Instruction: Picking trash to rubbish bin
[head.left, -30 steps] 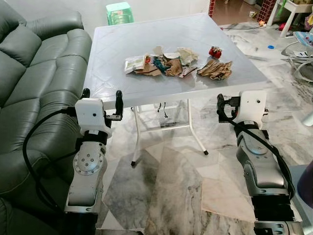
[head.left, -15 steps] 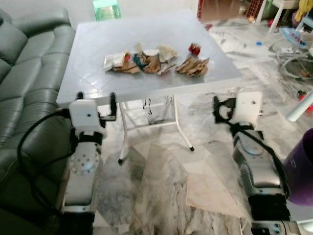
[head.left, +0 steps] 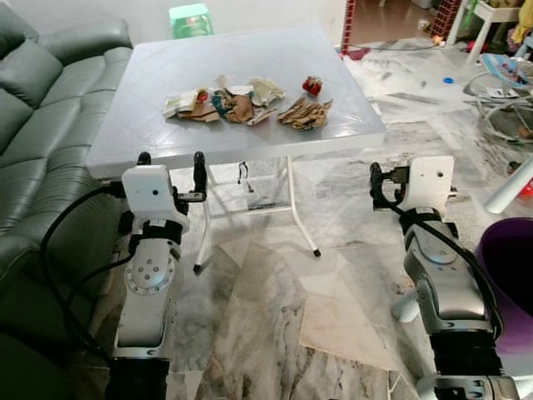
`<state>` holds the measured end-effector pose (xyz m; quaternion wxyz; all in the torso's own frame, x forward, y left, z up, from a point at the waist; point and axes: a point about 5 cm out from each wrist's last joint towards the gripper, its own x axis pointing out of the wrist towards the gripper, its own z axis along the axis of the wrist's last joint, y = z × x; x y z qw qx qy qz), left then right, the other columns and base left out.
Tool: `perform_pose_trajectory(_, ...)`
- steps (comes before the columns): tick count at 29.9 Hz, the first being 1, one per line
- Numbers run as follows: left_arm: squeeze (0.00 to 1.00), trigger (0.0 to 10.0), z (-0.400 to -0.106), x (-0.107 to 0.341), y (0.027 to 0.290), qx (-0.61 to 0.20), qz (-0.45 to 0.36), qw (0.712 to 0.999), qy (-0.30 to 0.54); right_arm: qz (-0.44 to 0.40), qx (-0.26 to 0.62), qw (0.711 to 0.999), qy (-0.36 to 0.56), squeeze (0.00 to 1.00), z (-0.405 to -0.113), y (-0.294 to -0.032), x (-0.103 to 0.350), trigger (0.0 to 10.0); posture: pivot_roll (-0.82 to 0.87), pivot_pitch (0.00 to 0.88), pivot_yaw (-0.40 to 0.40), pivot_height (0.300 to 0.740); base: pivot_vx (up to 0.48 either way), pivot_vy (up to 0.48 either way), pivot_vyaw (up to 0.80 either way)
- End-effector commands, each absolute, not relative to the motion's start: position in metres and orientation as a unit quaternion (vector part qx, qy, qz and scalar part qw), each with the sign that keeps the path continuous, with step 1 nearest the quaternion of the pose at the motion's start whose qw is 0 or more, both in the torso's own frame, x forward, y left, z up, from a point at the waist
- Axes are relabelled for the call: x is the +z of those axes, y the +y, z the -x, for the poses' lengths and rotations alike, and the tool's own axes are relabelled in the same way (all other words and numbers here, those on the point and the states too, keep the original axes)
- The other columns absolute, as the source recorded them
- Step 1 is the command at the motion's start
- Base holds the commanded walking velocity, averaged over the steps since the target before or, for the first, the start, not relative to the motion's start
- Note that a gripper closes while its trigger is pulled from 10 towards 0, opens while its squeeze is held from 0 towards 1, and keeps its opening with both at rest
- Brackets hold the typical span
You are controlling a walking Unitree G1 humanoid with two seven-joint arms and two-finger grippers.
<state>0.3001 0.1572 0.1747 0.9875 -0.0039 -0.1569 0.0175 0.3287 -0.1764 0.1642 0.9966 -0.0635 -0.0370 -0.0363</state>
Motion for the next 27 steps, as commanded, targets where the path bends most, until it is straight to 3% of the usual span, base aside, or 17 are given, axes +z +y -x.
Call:
perform_pose_trajectory(1, 0.0, 10.0, -0.301, 0.176, 0.161, 0.021, 0.007, 0.988, -0.155, 0.061, -0.019, 0.996, -0.058, 0.0, -0.33, -0.171, 0.174, 10.0, -0.04, 0.081, 0.041, 0.74, 0.0, 0.0, 0.0)
perform_pose_trajectory(27, 0.0, 10.0, -0.3, 0.171, 0.161, 0.021, 0.012, 0.989, -0.146, 0.088, 0.03, 0.992, -0.081, 0.0, -0.337, -0.156, 0.184, 10.0, -0.04, 0.079, 0.031, 0.74, 0.351, 0.0, 0.0)
